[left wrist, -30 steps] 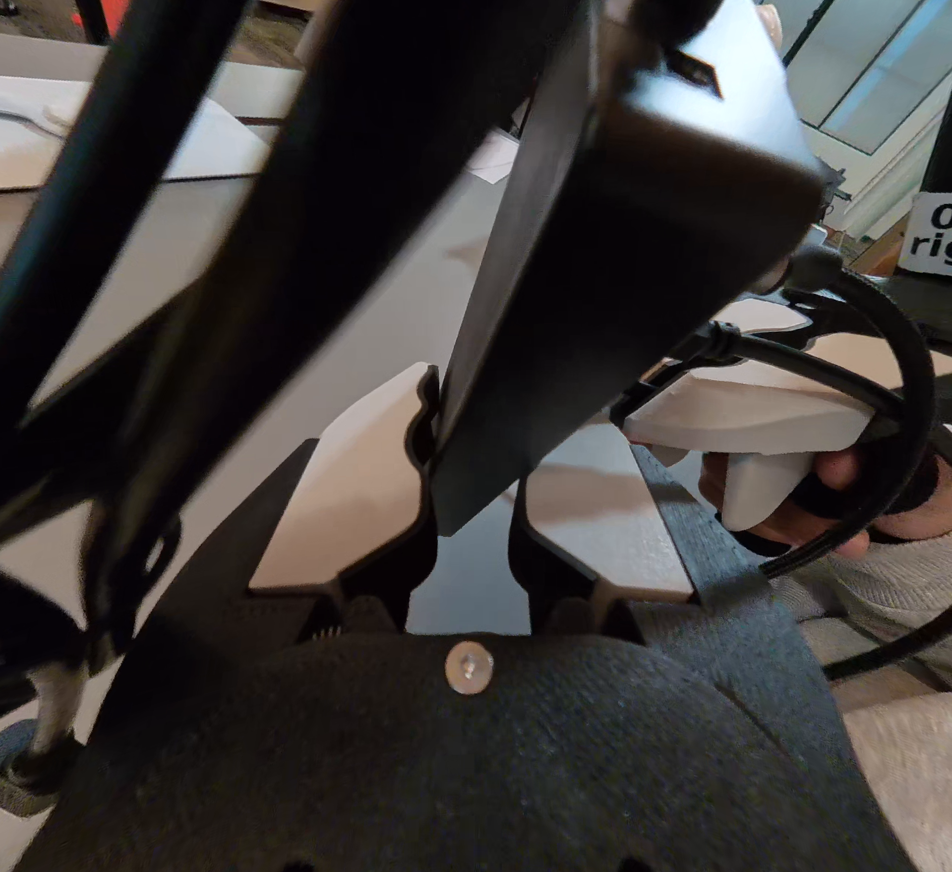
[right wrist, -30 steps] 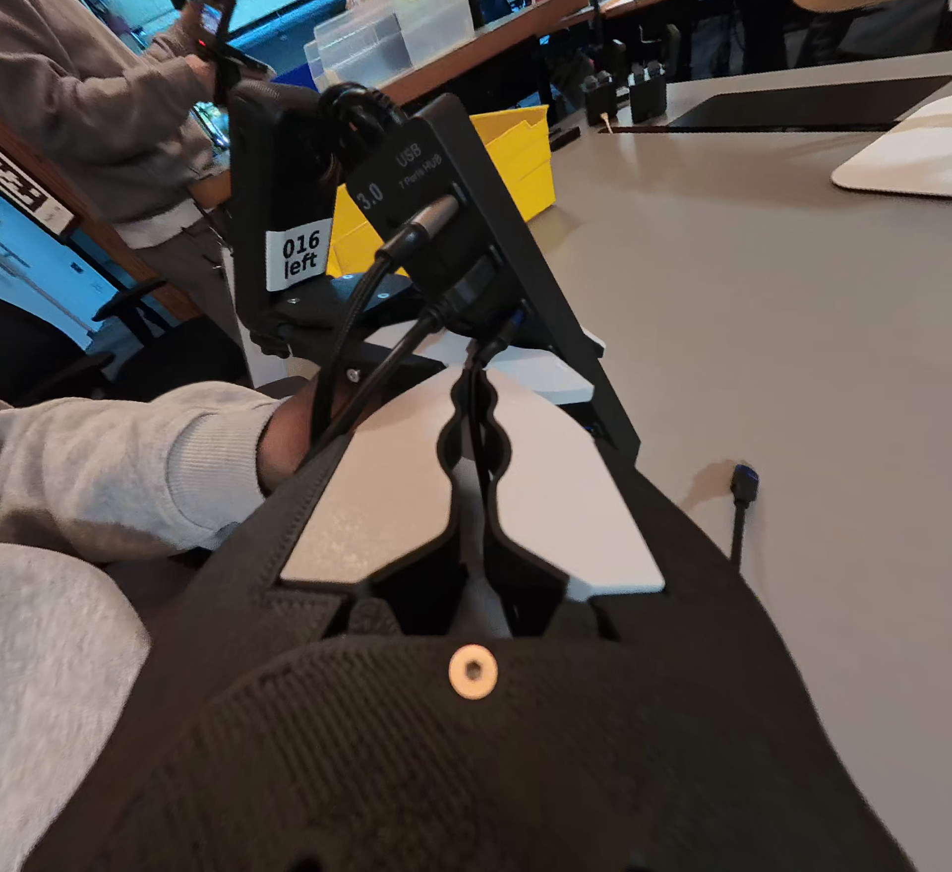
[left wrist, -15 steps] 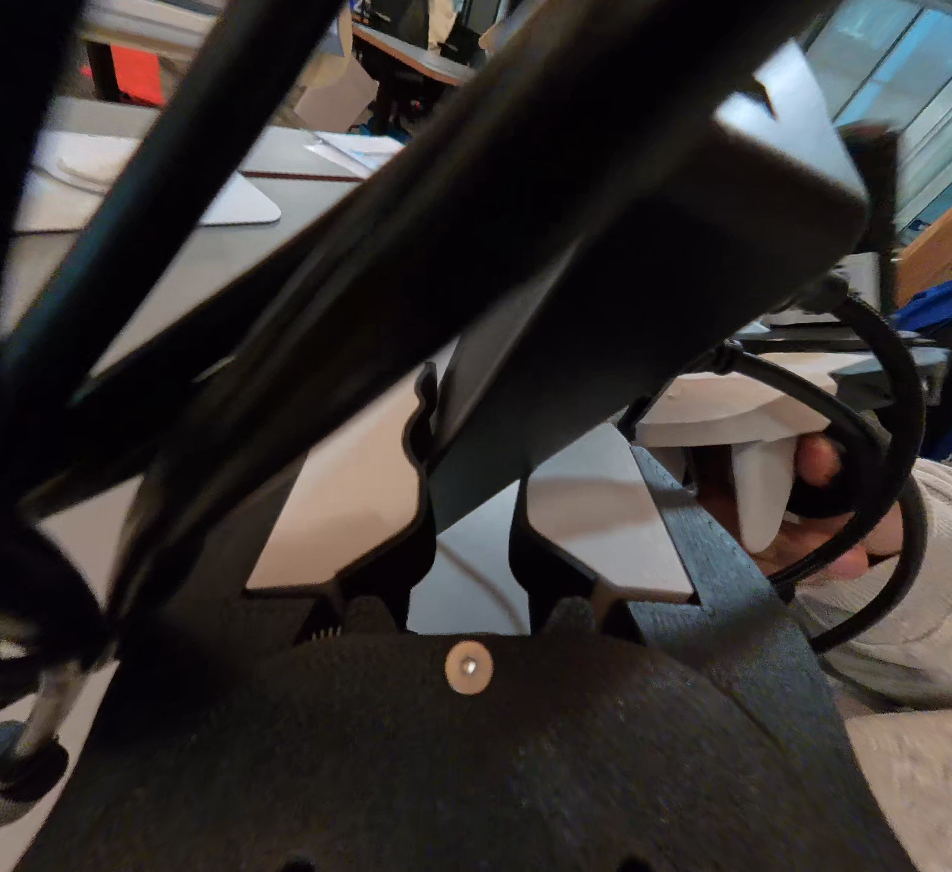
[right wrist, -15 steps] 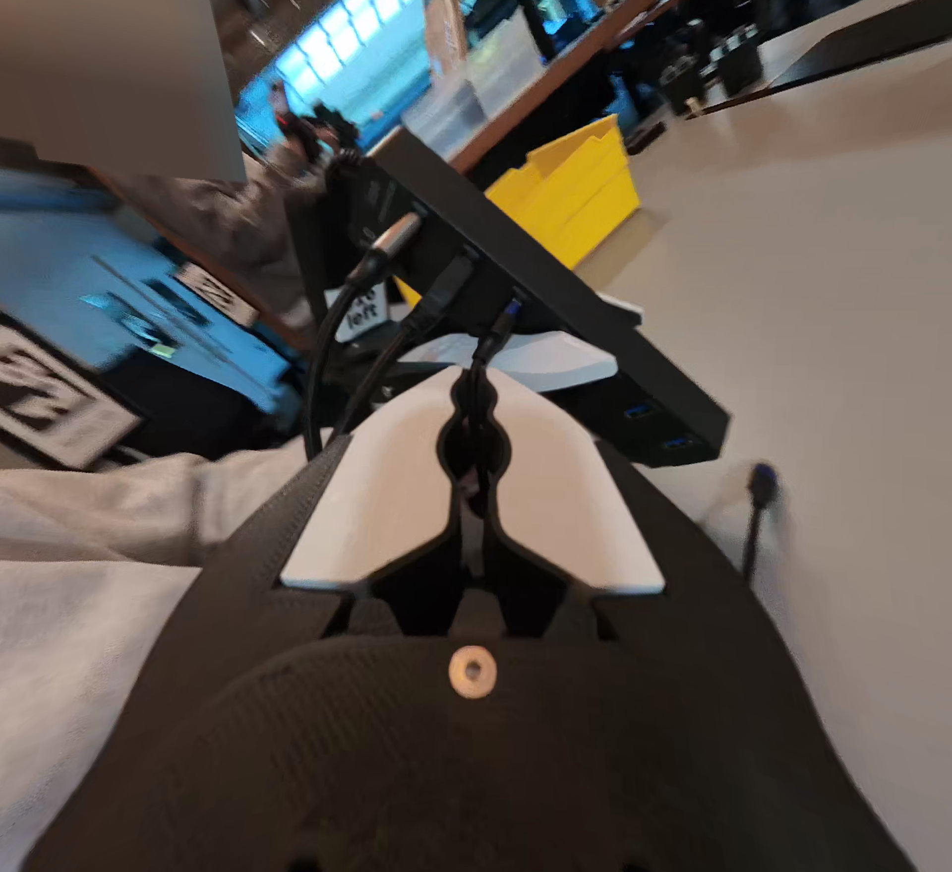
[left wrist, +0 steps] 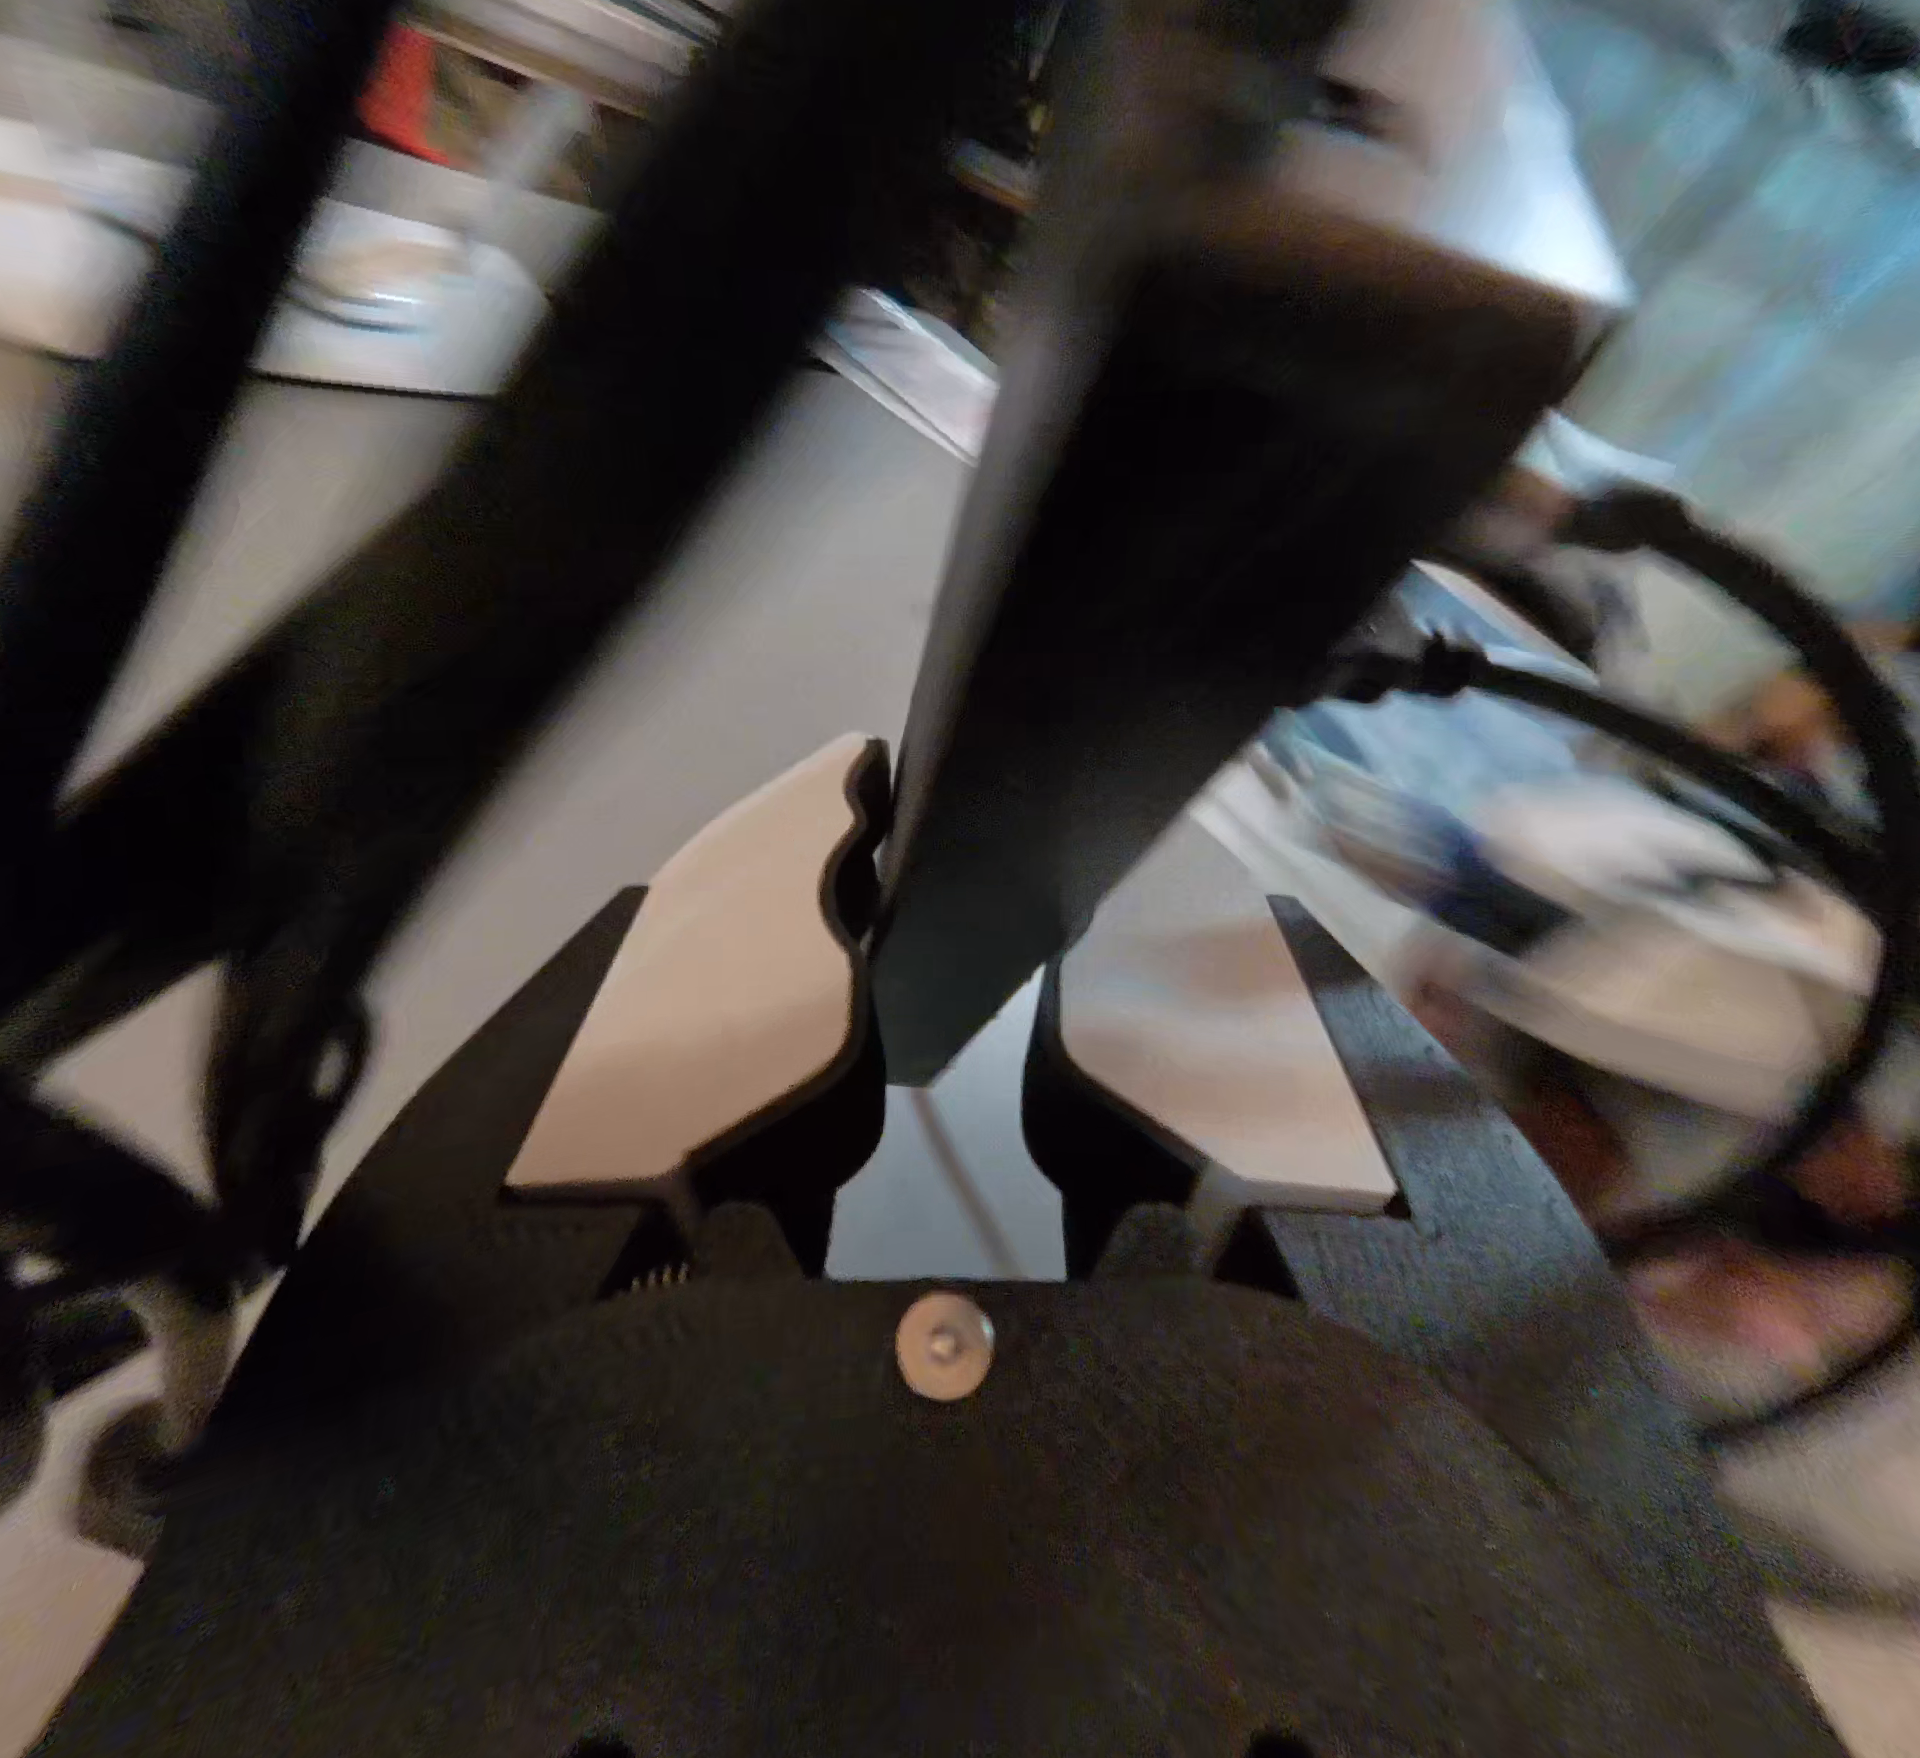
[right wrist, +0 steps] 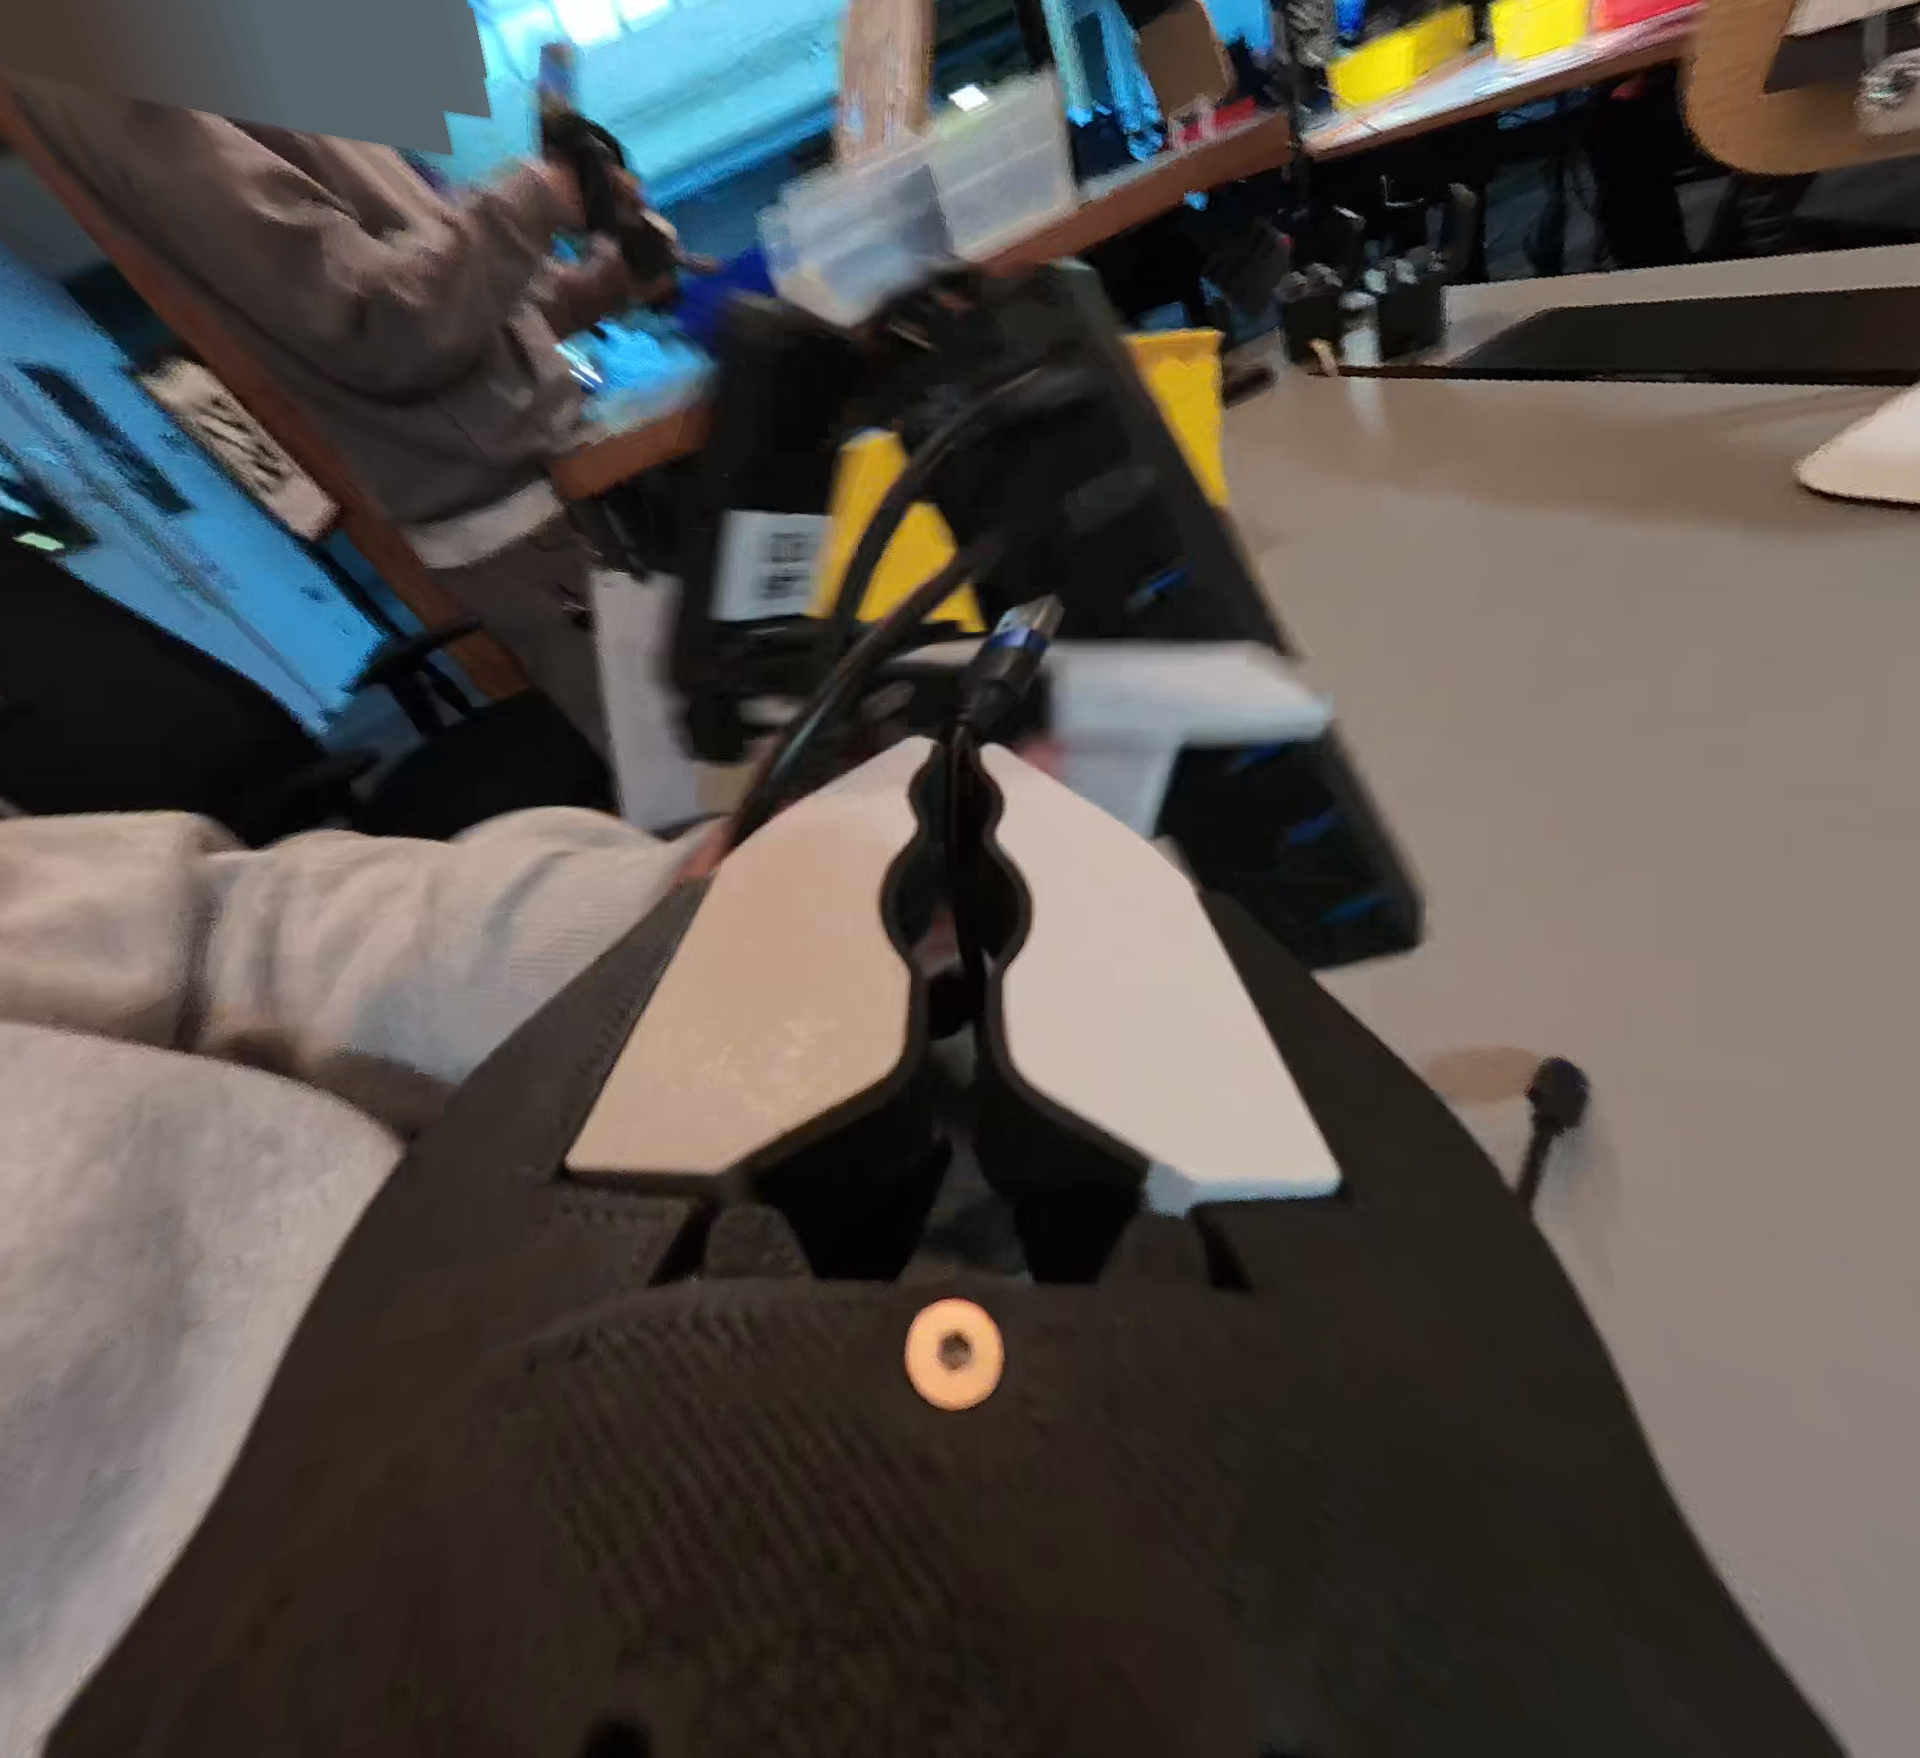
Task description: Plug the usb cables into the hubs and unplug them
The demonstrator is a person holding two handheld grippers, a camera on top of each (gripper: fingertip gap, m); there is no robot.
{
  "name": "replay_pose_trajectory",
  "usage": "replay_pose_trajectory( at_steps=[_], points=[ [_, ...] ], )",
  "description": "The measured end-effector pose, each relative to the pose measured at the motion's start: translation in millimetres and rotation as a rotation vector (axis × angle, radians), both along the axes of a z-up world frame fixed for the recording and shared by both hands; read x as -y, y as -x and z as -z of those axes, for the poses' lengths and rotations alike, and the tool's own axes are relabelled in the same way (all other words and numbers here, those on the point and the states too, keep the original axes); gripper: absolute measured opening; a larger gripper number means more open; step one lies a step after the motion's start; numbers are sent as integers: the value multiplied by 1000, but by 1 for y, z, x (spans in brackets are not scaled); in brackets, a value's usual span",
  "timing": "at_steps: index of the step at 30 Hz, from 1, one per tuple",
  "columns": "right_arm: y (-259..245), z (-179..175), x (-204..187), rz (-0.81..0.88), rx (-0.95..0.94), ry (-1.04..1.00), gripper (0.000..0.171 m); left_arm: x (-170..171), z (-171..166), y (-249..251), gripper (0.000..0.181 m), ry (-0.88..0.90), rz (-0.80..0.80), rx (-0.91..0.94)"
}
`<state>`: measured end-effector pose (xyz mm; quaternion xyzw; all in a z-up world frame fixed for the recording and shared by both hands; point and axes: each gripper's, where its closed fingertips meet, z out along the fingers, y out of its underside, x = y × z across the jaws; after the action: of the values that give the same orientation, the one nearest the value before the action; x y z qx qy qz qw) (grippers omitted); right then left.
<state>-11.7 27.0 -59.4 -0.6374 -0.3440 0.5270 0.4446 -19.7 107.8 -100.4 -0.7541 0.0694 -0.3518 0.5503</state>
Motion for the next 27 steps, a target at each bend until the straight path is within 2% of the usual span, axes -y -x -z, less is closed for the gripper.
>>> replay_pose_trajectory(
  at_steps=[1, 2, 3, 4, 5, 9, 12, 17, 20, 23, 27],
  points=[
    [0, -8, 12, -14, -21, -16, 2, -16, 0, 31, 27, 61, -69, 151],
    [-4, -10, 11, 66, 43, -127, 3, -25, 0, 63, 26, 125, -106, 291],
    [-12, -16, 2, 162, 97, -278, 3, -24, -9, 84, 26, 86, -113, 321],
    [-20, -21, -9, 223, 120, -363, 3, -19, -17, 97, 26, 31, -136, 266],
    [-26, -26, -18, 235, 100, -375, 3, -14, -26, 101, 26, -26, -147, 212],
    [-57, -29, -53, 302, -5, -291, 3, -9, -40, 81, 27, -111, -87, 124],
    [-90, -60, -59, 308, -195, -285, 2, -5, -29, 65, 27, -115, -10, 96],
    [-175, -133, -58, 526, -295, -549, 2, -5, -17, 48, 27, -116, 49, 29],
    [-228, -156, -59, 678, -299, -652, 3, -3, -12, 37, 27, -123, 77, -11],
    [-265, -143, -79, 800, -234, -653, 3, -1, -8, 25, 26, -123, 115, -42],
    [-300, -93, -123, 919, -101, -522, 3, 5, -6, 17, 27, -128, 150, -61]
  ],
)
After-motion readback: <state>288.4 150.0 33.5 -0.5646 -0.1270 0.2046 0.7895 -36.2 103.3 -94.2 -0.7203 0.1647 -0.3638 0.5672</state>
